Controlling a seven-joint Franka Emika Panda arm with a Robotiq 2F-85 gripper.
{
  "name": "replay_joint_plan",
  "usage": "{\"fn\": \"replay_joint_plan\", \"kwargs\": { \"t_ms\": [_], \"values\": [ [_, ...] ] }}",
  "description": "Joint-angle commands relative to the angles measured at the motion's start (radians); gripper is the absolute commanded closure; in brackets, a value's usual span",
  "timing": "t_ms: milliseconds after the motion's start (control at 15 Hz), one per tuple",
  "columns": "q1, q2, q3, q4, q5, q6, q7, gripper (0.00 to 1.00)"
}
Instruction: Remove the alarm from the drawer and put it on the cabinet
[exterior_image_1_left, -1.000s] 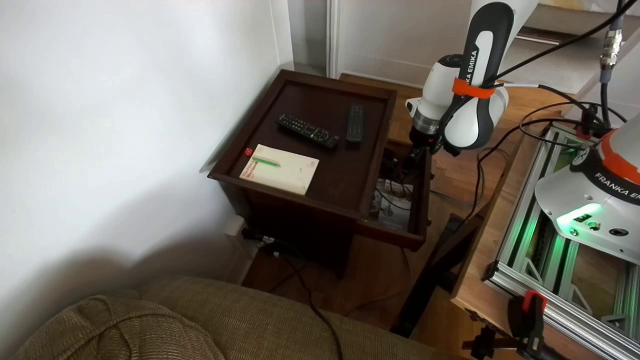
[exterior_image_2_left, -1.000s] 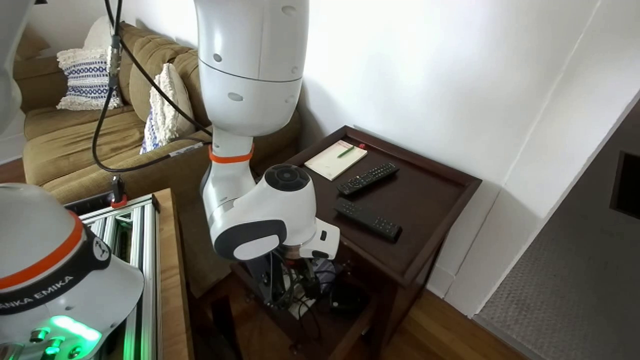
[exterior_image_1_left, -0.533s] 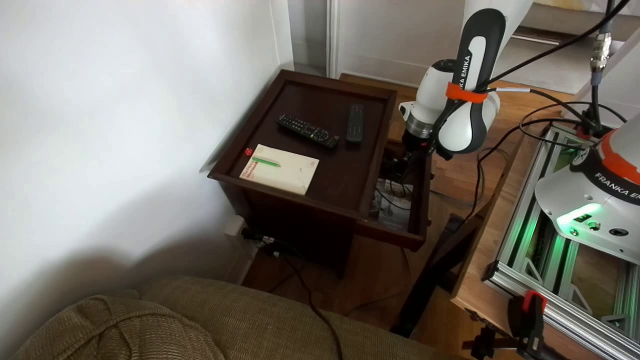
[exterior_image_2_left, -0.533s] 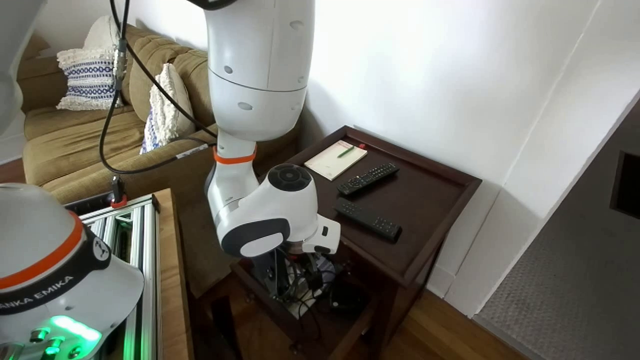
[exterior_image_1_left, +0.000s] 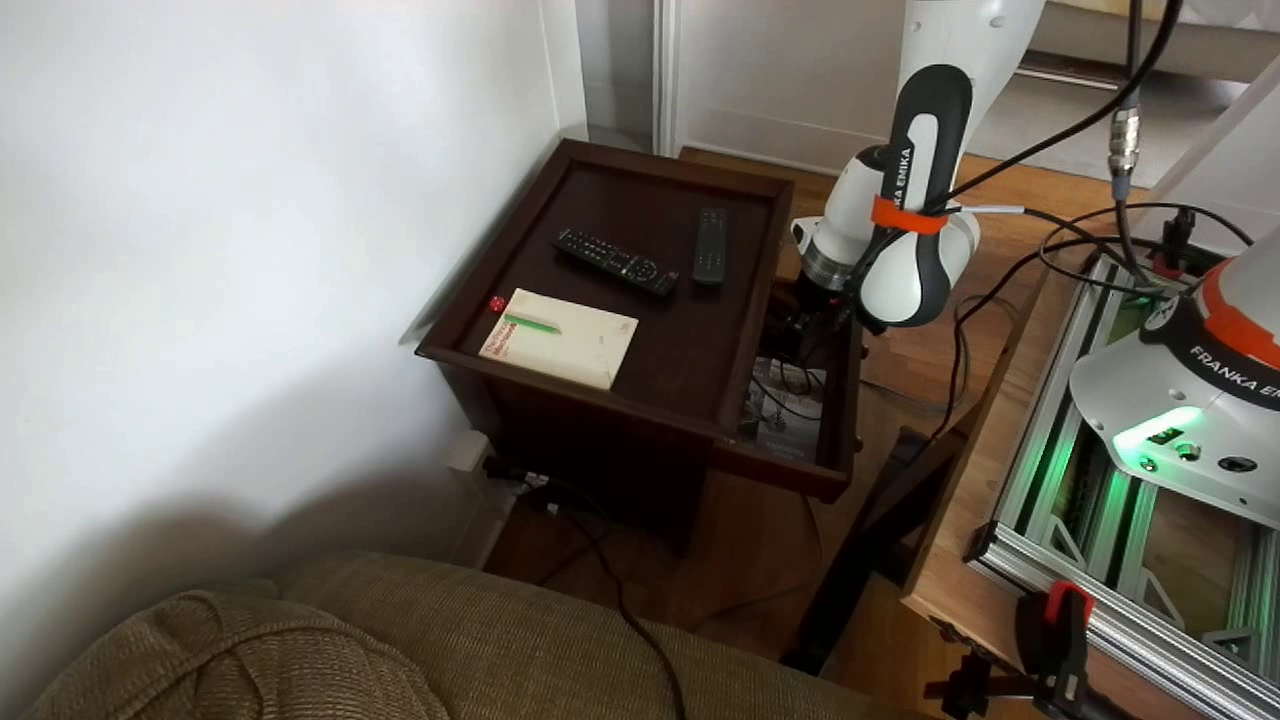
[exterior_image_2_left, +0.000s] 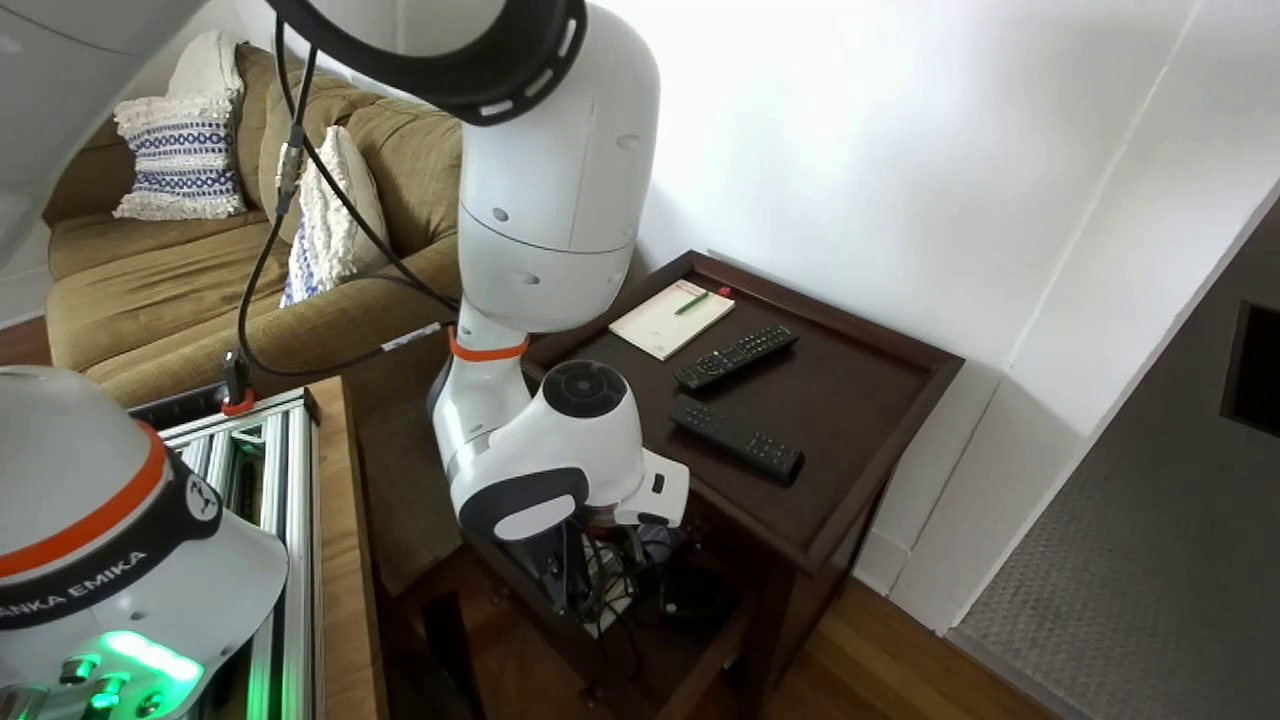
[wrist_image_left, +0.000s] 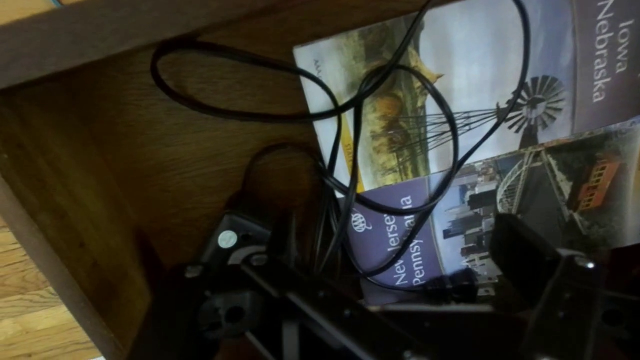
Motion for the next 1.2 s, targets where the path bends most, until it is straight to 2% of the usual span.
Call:
{"fn": "replay_joint_plan", "kwargs": {
  "t_ms": [0,67,133,667,733,933,1133],
  "values": [
    [-0.011,0.087,-0.004,0.068,0.016,0.041,0.026,0.26],
    [-0.013,0.098,-0.003,0.079,0.019,0.035,0.034,0.26],
    [-0.014,0.110,-0.003,0.089,0.022,0.033,0.039,0.32],
    [-0.014,0.149,0.001,0.131,0.061,0.025,0.092,0.94],
    [-0.014,0.147,0.001,0.131,0.064,0.024,0.095,0.99],
    [0.001,0.135,-0.006,0.115,0.083,0.025,0.104,1.00],
    [0.024,0.088,-0.015,0.047,0.112,0.037,0.115,0.99]
  ]
}}
